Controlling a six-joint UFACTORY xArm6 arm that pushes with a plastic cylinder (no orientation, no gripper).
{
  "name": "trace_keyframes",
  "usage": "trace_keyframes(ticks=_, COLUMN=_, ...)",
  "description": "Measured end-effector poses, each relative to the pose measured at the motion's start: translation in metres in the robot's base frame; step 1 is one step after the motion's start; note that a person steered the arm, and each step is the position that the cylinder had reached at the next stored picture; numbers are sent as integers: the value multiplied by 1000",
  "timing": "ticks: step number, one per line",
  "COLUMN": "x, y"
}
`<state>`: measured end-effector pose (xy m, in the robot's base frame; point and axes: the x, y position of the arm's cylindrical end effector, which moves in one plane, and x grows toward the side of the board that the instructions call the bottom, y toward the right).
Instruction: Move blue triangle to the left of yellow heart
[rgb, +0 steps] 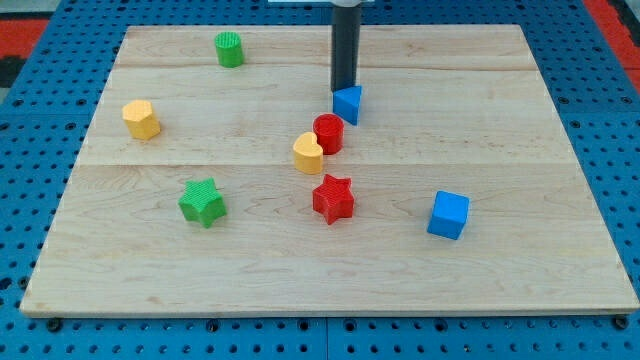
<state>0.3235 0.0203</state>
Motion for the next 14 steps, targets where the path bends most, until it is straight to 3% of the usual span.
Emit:
trace_keyframes(ticks=1, x=-17, y=-1)
trace_keyframes(ticks=2, x=5, y=57)
trace_keyframes(ticks=3, x=34, y=67)
trace_keyframes(ticks=4, x=62, y=33)
trace_keyframes(ticks=5, x=43, y=-4)
trace_keyframes(ticks=7, x=16, y=77)
trace_keyframes(ticks=8, x=7, y=41)
trace_keyframes(ticks=9, x=19, y=-38)
trace_keyframes(ticks=10, x=8, y=8)
trace_keyframes(ticks=11, x=-8, y=-1)
trace_keyframes(ticks=12, x=-9, y=-80)
trace_keyframes(ticks=14, x=20, y=-117)
